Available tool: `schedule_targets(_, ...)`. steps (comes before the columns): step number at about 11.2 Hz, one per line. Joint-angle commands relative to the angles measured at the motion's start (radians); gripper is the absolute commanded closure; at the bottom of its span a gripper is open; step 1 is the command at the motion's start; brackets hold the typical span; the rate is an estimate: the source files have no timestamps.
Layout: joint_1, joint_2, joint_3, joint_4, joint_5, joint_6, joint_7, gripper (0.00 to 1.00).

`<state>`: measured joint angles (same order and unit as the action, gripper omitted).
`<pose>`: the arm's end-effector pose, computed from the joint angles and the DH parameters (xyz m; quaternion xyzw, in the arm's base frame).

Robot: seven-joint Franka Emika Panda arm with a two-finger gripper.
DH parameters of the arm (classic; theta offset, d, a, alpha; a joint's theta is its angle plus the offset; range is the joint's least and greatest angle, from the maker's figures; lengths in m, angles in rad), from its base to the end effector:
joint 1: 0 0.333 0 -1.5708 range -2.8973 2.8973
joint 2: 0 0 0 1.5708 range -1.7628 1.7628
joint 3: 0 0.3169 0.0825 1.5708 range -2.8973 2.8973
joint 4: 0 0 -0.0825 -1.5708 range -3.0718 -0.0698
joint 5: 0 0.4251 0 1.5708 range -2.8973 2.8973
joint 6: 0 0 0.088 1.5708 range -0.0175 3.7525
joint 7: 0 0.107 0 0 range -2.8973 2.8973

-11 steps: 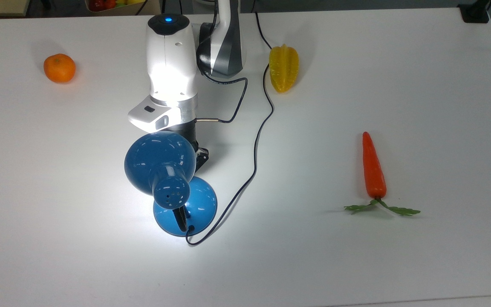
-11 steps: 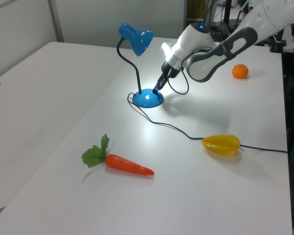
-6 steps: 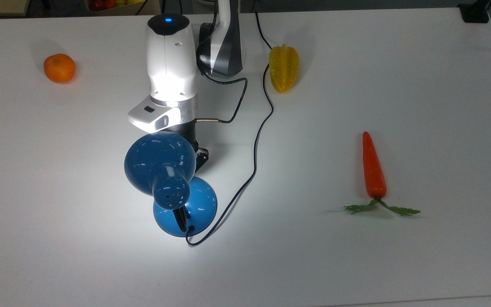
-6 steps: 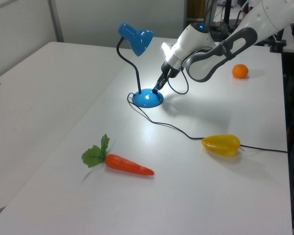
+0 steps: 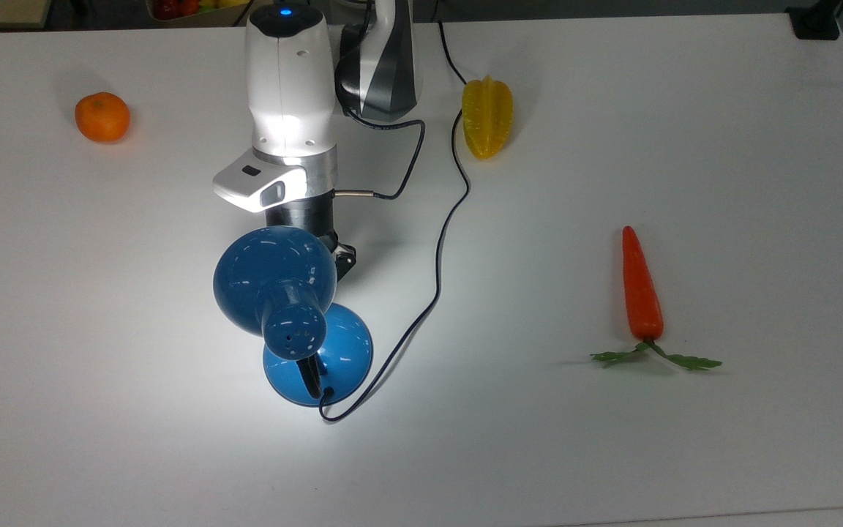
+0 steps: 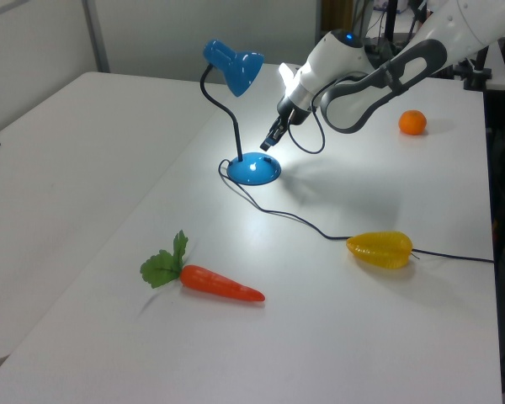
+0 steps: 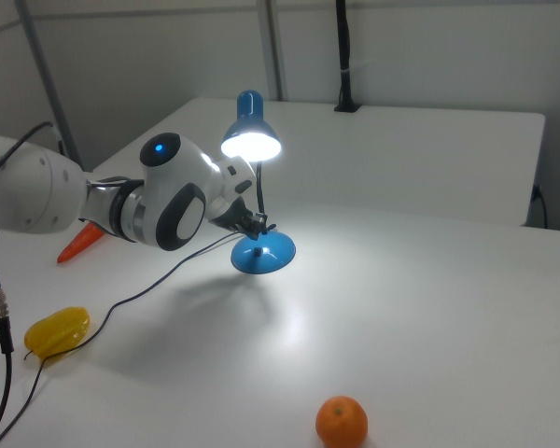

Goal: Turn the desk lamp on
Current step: 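Lift the gripper up off the lamp base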

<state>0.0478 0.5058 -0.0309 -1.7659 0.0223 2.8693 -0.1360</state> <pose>0.7366 0.0139 0.3204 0.9532 0.0677 0.2940 0.0181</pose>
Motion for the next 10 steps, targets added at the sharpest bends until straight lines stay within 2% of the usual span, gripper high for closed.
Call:
schedule_targets(1,0.003,-0.122,-0.004,-0.09,0.001,-0.152,-0.01,1.0)
schedule_targets(3,0.007,-0.177,-0.004,-0.087,0.002,-0.316,-0.01,0.98)
schedule_targets(7,0.014,-0.315,-0.006,-0.081,0.002,-0.653,-0.007,0.73)
schedule_targets(9,0.02,-0.386,-0.015,-0.073,-0.002,-0.816,0.009,0.3)
schedule_targets(10,0.029,-0.421,-0.024,-0.073,-0.007,-0.853,0.045,0.0)
